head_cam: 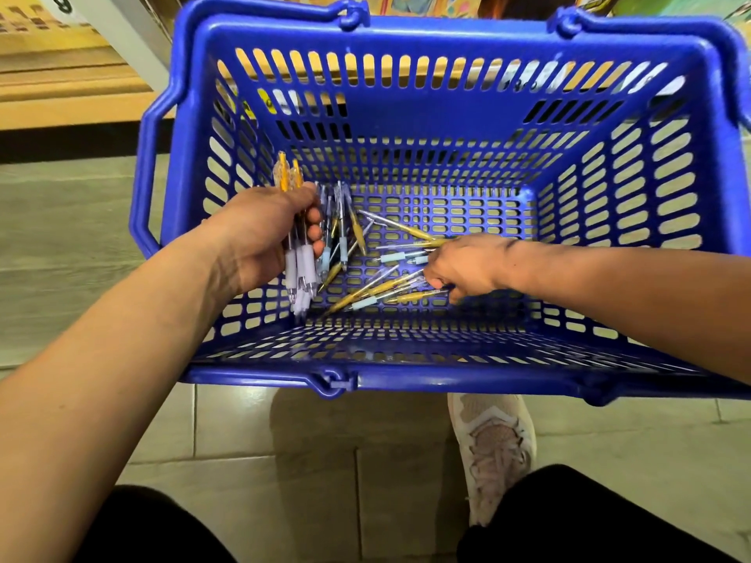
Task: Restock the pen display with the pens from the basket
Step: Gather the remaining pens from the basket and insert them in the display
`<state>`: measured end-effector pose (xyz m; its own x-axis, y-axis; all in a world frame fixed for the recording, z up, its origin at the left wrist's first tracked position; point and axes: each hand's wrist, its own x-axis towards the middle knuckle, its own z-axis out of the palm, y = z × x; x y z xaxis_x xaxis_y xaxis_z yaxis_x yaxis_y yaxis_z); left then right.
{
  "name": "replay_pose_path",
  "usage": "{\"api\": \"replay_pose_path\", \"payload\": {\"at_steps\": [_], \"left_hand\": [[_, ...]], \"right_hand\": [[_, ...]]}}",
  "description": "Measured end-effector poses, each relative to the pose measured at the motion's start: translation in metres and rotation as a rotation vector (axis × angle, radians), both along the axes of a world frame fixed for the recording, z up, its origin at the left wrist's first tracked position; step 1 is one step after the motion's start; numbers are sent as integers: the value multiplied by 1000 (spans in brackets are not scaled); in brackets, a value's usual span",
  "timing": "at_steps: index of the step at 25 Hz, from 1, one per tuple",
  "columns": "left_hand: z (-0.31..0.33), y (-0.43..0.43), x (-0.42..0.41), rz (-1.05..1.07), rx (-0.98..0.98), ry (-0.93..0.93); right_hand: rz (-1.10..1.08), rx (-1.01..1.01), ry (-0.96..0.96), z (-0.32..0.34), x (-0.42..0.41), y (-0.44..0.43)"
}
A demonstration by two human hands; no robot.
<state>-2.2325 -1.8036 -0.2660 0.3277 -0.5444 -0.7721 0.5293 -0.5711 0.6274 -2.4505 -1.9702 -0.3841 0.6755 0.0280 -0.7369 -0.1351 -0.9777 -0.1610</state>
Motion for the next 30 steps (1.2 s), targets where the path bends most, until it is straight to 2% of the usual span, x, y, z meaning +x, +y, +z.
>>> {"api": "replay_pose_path", "payload": {"at_steps": [2,3,7,13,16,18,22,24,30], "left_hand": [[0,0,0,1,-5,5],[0,0,0,0,-9,9],[-1,0,0,-15,-9,0],[0,-2,-3,-42,-6,0],[1,-3,-4,-66,21,-52],[2,-3,-8,-161,69,-77],[6,-3,-17,-332,49,42],[7,-4,-18,-321,15,84],[6,-5,-17,-228,42,42]], "right_hand": [[-47,24,-32,1,-2,-6],[-141,97,-58,2,-2,-11],[-800,646,-158,22,0,-32],[-1273,1083,-233,30,12,-35],[-1371,1194,-299,42,26,-28],[-1382,1242,-376,54,39,-20],[-1389,1270,-458,69,61,-6],[-1422,1262,-473,72,66,-1],[-1502,1399,-450,75,65,8]]}}
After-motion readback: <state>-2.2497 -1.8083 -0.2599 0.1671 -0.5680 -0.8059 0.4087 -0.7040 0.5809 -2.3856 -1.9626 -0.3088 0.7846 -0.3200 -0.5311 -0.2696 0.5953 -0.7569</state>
